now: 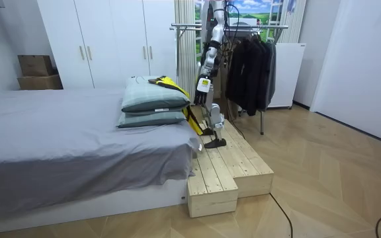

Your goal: Hang clothes

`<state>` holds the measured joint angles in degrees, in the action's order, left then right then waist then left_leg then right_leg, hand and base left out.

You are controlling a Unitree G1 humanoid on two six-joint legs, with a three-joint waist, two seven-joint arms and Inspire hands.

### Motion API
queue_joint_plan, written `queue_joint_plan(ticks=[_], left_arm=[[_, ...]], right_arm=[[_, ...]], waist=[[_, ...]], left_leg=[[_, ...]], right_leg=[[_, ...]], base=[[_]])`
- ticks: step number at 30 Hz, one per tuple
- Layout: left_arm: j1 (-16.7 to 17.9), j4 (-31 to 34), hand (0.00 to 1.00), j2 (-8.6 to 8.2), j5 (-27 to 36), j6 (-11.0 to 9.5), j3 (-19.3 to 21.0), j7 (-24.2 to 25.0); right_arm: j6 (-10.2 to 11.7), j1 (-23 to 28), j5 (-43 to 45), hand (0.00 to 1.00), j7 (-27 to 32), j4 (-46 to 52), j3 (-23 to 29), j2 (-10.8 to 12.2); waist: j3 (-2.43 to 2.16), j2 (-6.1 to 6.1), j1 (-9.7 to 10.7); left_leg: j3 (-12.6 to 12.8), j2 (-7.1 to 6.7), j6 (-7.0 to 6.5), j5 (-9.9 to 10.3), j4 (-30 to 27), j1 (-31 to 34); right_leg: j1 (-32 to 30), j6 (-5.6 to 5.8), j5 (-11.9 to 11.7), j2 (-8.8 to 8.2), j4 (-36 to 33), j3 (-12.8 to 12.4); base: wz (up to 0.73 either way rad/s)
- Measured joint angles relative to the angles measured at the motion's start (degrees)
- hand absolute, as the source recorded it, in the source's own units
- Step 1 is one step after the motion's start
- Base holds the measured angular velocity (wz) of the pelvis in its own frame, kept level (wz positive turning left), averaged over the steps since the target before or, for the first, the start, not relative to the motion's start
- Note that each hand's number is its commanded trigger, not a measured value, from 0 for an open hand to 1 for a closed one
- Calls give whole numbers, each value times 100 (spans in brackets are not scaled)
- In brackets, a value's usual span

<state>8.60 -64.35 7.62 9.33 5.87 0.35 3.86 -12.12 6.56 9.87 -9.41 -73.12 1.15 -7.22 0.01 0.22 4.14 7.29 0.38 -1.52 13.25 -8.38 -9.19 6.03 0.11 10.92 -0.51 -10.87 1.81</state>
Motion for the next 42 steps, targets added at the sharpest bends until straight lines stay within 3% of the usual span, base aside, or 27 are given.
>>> queue_joint_plan(ticks=[12, 28, 34, 42], left_arm=[[-24, -11, 0, -15, 7, -6, 2, 13], [17, -165, 0, -37, 243, 11, 138, -27], [18, -153, 0, -43, 242, 118, 201, -502], [252, -73, 0, -28, -59, 225, 682, -1430]], right_arm=[[33, 30, -620, 0, 73, -13, 6, -27], [31, 103, -1000, 0, 125, -56, 8, -45], [9, 103, -1003, 0, 320, -55, 4, -44], [-6, 151, -1068, 0, 571, -55, 12, -47]], waist=[[38, 46, 9], [34, 54, 3], [30, 52, -12], [22, 59, -173]], left_leg=[[2, 0, -1, 1, 10, 5], [-2, -2, 0, 1, 14, 0], [23, -4, 0, 1, 18, -5], [5, 0, 0, 1, 15, -76]], right_leg=[[-5, 0, 0, 2, 0, 0], [9, 1, 0, 1, 27, 12], [8, 2, 1, 1, 27, 9], [79, 2, 2, 4, 29, 10]], base=[[0], [0], [0], [0]])
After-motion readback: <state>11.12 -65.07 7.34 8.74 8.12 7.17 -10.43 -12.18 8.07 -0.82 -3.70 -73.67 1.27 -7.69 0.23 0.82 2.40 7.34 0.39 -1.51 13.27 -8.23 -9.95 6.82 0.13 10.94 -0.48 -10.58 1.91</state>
